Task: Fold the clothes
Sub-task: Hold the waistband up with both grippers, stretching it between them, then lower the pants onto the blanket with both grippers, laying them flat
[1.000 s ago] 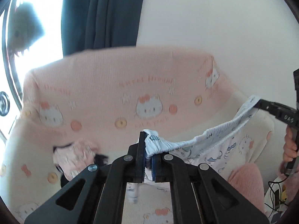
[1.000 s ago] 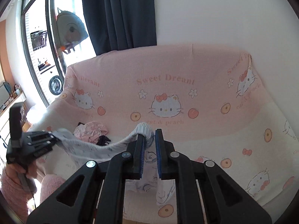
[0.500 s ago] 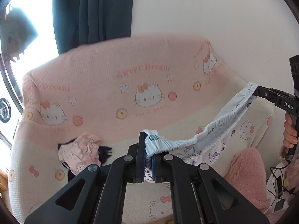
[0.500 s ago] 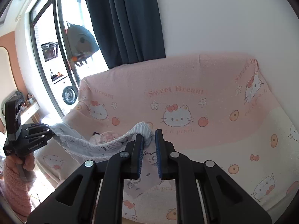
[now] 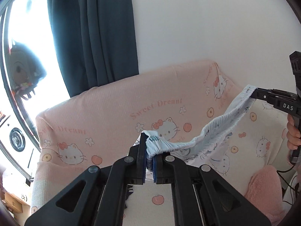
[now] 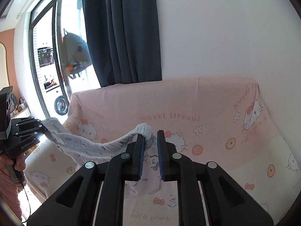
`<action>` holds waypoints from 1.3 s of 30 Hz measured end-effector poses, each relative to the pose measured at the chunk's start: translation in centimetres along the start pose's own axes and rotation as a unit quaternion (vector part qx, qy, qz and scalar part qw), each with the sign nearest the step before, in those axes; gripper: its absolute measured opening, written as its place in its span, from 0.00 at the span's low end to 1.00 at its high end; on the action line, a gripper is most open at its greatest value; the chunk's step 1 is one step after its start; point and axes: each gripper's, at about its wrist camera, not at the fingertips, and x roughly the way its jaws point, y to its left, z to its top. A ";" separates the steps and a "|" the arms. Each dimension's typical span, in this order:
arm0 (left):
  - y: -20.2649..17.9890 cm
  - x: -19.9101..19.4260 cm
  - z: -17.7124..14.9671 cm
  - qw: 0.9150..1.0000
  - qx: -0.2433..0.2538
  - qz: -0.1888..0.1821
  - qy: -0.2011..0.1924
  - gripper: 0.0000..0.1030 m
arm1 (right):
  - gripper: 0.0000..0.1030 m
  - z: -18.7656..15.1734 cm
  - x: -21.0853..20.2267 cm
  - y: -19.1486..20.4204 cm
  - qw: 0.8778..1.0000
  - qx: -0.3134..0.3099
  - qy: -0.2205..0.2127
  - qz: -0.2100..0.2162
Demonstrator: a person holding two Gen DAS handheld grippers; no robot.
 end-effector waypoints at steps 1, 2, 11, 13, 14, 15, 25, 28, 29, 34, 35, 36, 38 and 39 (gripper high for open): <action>-0.6 0.2 -1.6 1.000 0.001 -0.005 0.011 0.05 | 0.11 -1.2 -0.3 -0.2 1.000 0.008 0.009 0.001; -1.3 1.4 -3.9 0.999 -0.003 -0.012 0.037 0.05 | 0.11 -3.4 0.1 -0.3 0.999 0.018 0.031 0.001; -6.7 20.4 -28.8 0.927 -0.065 -0.052 0.366 0.06 | 0.12 -29.9 12.6 -2.8 0.928 0.115 0.353 -0.033; -6.7 22.0 -31.2 0.906 -0.092 -0.064 0.407 0.08 | 0.12 -33.1 14.3 -2.8 0.909 0.114 0.399 -0.035; -6.6 22.1 -31.8 0.899 -0.104 -0.069 0.419 0.09 | 0.12 -34.2 14.9 -2.7 0.901 0.109 0.417 -0.042; -6.3 21.6 -31.8 0.899 -0.115 -0.076 0.415 0.10 | 0.12 -35.4 15.4 -2.6 0.893 0.103 0.436 -0.048; -1.4 17.0 -31.5 0.901 -0.236 -0.094 0.352 0.42 | 0.17 -35.0 15.5 -1.3 0.909 0.084 0.407 -0.029; -1.3 18.6 -33.4 0.888 -0.241 -0.088 0.381 0.42 | 0.17 -35.7 16.9 -0.7 0.904 0.074 0.419 -0.030; -1.4 18.7 -33.7 0.886 -0.246 -0.088 0.383 0.42 | 0.17 -35.9 17.4 -0.6 0.903 0.067 0.423 -0.032; -1.8 19.1 -35.0 0.874 -0.268 -0.088 0.396 0.40 | 0.17 -37.1 19.0 -1.3 0.897 0.024 0.435 -0.081; -1.9 19.2 -35.3 0.871 -0.273 -0.088 0.399 0.40 | 0.17 -37.0 19.0 -2.0 0.898 0.023 0.428 -0.099; -1.9 19.3 -35.6 0.869 -0.277 -0.088 0.401 0.40 | 0.17 -36.8 18.8 -2.8 0.900 0.040 0.420 -0.107; -2.1 19.4 -36.1 0.863 -0.286 -0.088 0.406 0.40 | 0.18 -36.3 18.1 -4.5 0.903 0.091 0.409 -0.096; -2.2 19.5 -36.4 0.861 -0.290 -0.088 0.409 0.40 | 0.22 -36.2 17.8 -5.4 0.902 0.126 0.405 -0.075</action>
